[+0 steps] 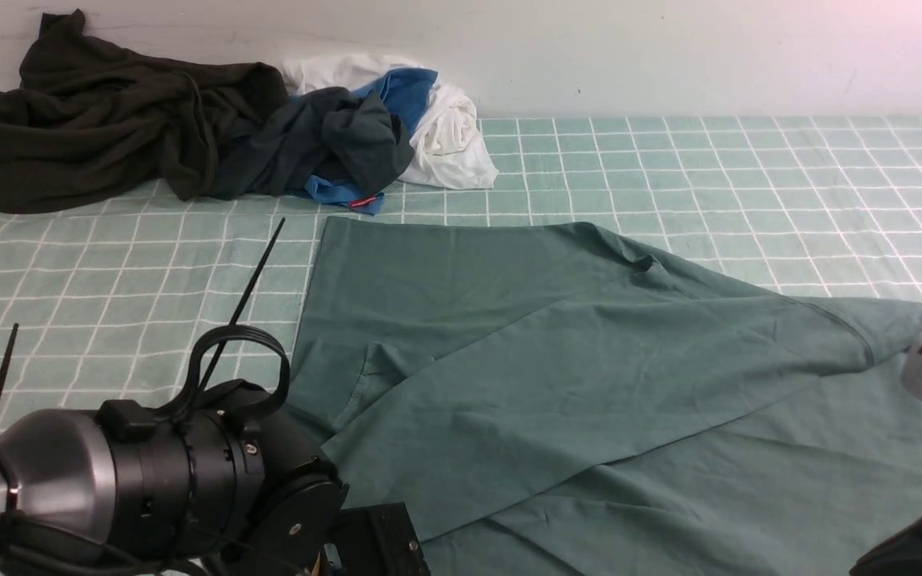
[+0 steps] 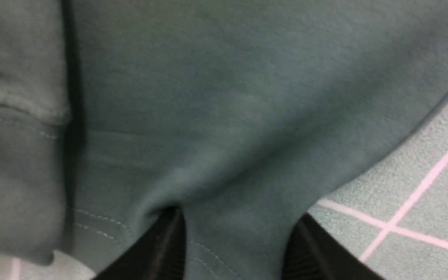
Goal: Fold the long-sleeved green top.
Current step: Use both arms simultaneously to clamp the lower edge of the clothing fabric
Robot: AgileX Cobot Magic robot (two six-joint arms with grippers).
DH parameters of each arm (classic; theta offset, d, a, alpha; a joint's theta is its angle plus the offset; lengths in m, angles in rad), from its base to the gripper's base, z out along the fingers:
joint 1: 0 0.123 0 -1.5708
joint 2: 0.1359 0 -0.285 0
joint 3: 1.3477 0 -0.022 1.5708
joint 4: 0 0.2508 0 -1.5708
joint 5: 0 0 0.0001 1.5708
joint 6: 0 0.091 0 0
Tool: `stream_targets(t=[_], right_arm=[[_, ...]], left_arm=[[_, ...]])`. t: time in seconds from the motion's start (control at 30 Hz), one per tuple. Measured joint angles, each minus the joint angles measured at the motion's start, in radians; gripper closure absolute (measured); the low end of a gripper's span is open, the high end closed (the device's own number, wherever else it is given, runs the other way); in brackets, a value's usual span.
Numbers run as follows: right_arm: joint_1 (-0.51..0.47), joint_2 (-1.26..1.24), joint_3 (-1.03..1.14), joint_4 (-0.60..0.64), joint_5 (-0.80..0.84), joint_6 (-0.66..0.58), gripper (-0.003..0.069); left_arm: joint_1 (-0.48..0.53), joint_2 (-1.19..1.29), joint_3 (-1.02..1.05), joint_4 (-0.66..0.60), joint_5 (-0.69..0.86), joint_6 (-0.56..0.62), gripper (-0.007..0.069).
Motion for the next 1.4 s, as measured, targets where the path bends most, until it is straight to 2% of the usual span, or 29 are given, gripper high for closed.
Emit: stream_targets(t=[0.33, 0.53, 0.67, 0.83, 0.97, 1.0, 1.13, 1.17, 1.2, 1.23, 1.27, 1.3, 1.4], right_arm=[[0.0, 0.0, 0.0, 0.0, 0.0, -0.016, 0.0673], [0.0, 0.0, 0.0, 0.0, 0.0, -0.084, 0.0673], [0.0, 0.001, 0.0, 0.0, 0.0, -0.147, 0.0673], [0.0, 0.033, 0.0, 0.022, 0.0, -0.236, 0.0658], [0.0, 0.097, 0.002, 0.056, 0.0, -0.325, 0.0571], [0.0, 0.101, 0.002, 0.057, -0.001, -0.329, 0.0571], [0.036, 0.184, 0.066, 0.03, -0.02, -0.432, 0.037], [0.038, 0.188, 0.071, 0.025, -0.022, -0.436, 0.0361], [0.059, 0.212, 0.115, -0.023, -0.049, -0.463, 0.0294], [0.071, 0.224, 0.143, -0.06, -0.081, -0.473, 0.0259], [0.072, 0.227, 0.149, -0.068, -0.088, -0.474, 0.0253], [0.084, 0.246, 0.193, -0.126, -0.153, -0.481, 0.0213], [0.089, 0.282, 0.252, -0.205, -0.271, -0.483, 0.0188]], left_arm=[[0.0, 0.0, 0.0, -0.006, 0.0, -0.01, 0.0598], [0.0, -0.002, -0.002, -0.017, 0.022, -0.037, 0.0619], [0.004, -0.066, -0.002, -0.002, 0.114, -0.103, 0.0619], [0.086, -0.194, -0.002, 0.005, 0.19, -0.119, 0.0619], [0.174, -0.239, 0.008, -0.041, 0.258, -0.055, 0.0619], [0.176, -0.239, 0.008, -0.041, 0.258, -0.052, 0.0619], [0.185, -0.24, 0.059, -0.089, 0.231, -0.034, 0.0619], [0.185, -0.24, 0.061, -0.089, 0.229, -0.034, 0.0619], [0.185, -0.24, 0.076, -0.089, 0.21, -0.034, 0.0619], [0.185, -0.24, 0.082, -0.089, 0.201, -0.034, 0.0619], [0.185, -0.24, 0.083, -0.089, 0.201, -0.034, 0.0619], [0.185, -0.24, 0.085, -0.089, 0.196, -0.034, 0.0619], [0.185, -0.24, 0.085, -0.089, 0.19, -0.034, 0.0619]])
